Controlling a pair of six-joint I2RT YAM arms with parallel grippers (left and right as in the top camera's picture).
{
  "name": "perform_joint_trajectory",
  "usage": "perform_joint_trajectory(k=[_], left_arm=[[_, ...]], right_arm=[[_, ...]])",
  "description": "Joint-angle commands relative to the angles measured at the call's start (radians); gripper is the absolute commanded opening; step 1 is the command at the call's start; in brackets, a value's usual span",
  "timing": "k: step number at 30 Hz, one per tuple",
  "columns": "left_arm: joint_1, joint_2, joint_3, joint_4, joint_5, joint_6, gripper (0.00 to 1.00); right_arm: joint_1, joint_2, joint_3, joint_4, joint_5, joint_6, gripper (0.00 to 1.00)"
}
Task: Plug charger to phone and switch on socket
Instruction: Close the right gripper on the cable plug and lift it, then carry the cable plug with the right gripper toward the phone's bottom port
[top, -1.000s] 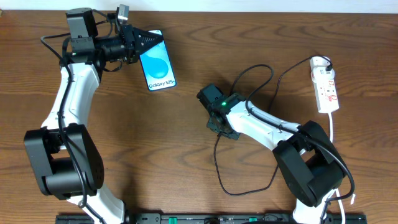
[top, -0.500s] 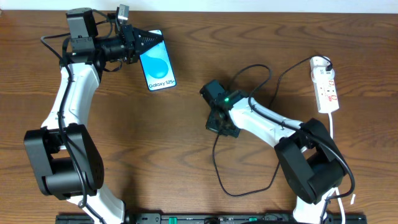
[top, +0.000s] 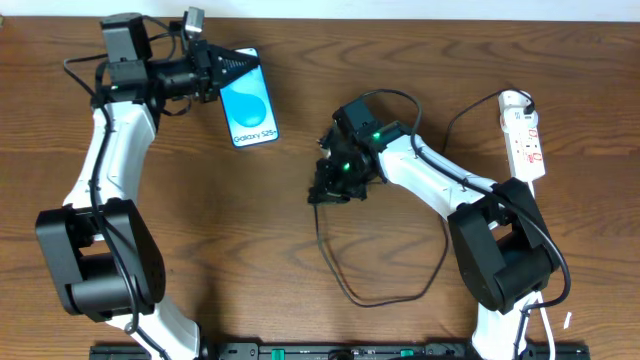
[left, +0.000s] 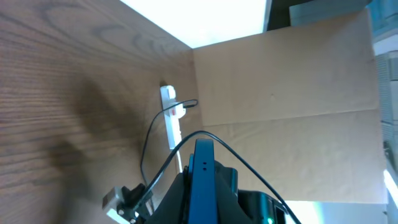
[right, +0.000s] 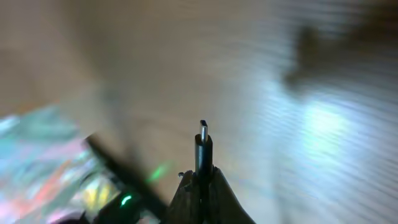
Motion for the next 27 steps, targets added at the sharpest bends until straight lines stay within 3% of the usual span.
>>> perform_joint_trajectory(k=[1,12,18,27], left_arm=[[0.049,-0.028,0.01,0.005,0.075,0.009,0.07],[0.096,-0.028,0.01,0.028,0.074,-0.044,0.07],[0.103,-0.028,0.01,0.203,0.074,-0.184,0.07],[0.103,-0.028,0.01,0.521,0.035,-0.433,0.07]], right_arm=[[-0.008,0.004,0.018,0.077,-0.304,-0.092,0.01],[0.006,0.004,0.018,0.42,-0.628,-0.158,0.01],[0.006,0.004,0.018,0.57,-0.665,-0.138,0.01],[0.006,0.004,0.018,0.871,-0.658,0.058,0.01]])
